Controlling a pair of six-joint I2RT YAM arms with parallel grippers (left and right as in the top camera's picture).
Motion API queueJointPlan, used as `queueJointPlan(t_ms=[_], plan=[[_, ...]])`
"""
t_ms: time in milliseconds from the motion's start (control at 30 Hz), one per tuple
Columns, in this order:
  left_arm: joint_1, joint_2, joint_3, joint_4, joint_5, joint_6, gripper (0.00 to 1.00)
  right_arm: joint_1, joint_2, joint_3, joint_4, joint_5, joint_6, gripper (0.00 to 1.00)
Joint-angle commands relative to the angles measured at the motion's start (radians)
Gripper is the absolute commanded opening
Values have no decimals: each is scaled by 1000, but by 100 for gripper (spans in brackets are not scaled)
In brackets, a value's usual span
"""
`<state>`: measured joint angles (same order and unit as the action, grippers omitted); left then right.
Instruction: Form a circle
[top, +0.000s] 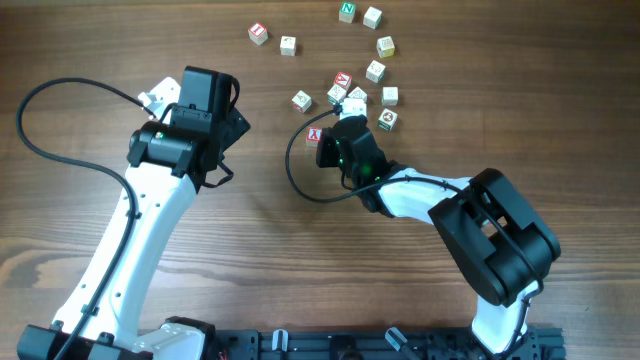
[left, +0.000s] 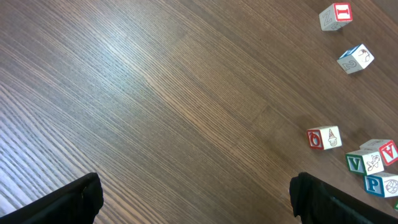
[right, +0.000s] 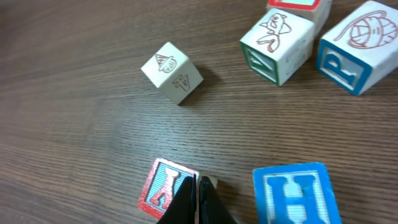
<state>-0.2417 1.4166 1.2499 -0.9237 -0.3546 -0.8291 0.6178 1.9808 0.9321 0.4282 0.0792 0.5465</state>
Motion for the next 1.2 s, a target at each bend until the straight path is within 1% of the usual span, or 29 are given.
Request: queueJointPlan(t_ms=[0, 667, 867, 933, 1033, 1167], plan=[[4, 7, 3, 2, -21, -10, 100, -4, 24, 24, 6, -21, -23, 5], [4, 7, 3, 2, -21, -10, 100, -4, 25, 24, 35, -52, -48, 5], [4, 7, 3, 2, -21, -10, 100, -5, 24, 24, 48, 4, -23, 5], [4, 7, 3, 2, -21, -10, 100, -11, 24, 24, 36, 10, -14, 5], [4, 7, 3, 2, -21, -10, 100, -29, 25, 24, 3, 10, 38, 5], [4, 7, 3, 2, -21, -10, 100, -40, 25, 24, -25, 10, 41, 5]])
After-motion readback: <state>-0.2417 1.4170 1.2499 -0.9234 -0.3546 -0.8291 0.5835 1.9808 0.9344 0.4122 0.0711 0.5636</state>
